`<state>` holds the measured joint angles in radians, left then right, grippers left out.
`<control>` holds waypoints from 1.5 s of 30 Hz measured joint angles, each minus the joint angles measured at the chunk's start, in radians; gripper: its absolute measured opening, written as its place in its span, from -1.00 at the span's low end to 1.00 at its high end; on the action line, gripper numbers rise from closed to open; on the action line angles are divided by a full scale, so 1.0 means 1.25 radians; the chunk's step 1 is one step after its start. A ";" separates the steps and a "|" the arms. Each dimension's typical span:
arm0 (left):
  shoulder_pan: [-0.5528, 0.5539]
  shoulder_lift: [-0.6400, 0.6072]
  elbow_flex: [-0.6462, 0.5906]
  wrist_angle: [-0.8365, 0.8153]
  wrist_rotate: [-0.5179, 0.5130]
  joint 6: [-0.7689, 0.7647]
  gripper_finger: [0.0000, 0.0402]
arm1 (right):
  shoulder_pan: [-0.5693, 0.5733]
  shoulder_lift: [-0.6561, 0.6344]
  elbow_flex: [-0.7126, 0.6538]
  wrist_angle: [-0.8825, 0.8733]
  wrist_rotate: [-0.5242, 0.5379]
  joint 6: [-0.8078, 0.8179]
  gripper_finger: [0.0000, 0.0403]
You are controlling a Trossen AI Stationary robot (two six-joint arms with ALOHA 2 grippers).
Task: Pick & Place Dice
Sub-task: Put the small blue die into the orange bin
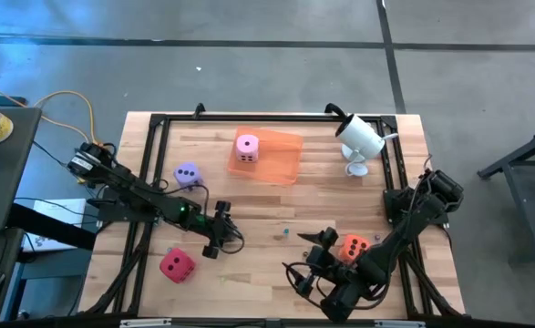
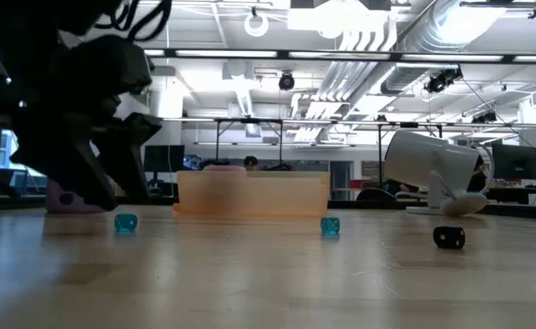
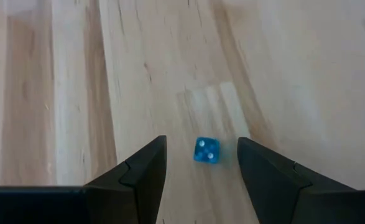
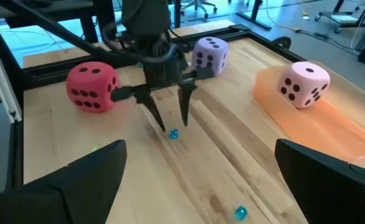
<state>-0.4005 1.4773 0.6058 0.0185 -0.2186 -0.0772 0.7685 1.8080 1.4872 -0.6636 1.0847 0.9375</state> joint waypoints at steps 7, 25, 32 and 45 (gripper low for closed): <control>0.018 0.037 0.000 0.006 0.003 0.001 -0.06 | -0.001 0.000 0.000 -0.001 -0.012 0.000 0.98; 0.020 0.044 0.000 0.002 0.042 -0.059 -0.33 | -0.001 0.000 0.000 0.003 -0.018 0.004 0.98; 0.019 0.045 0.000 0.001 0.042 -0.041 -0.53 | -0.001 0.000 0.000 0.003 -0.017 0.006 0.98; 0.014 0.038 0.001 0.026 -0.206 -0.015 -0.79 | -0.001 0.000 0.000 0.003 -0.018 0.006 0.98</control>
<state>-0.3836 1.5245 0.6075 0.0505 -0.4760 -0.0962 0.7677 1.8080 1.4872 -0.6598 1.0626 0.9451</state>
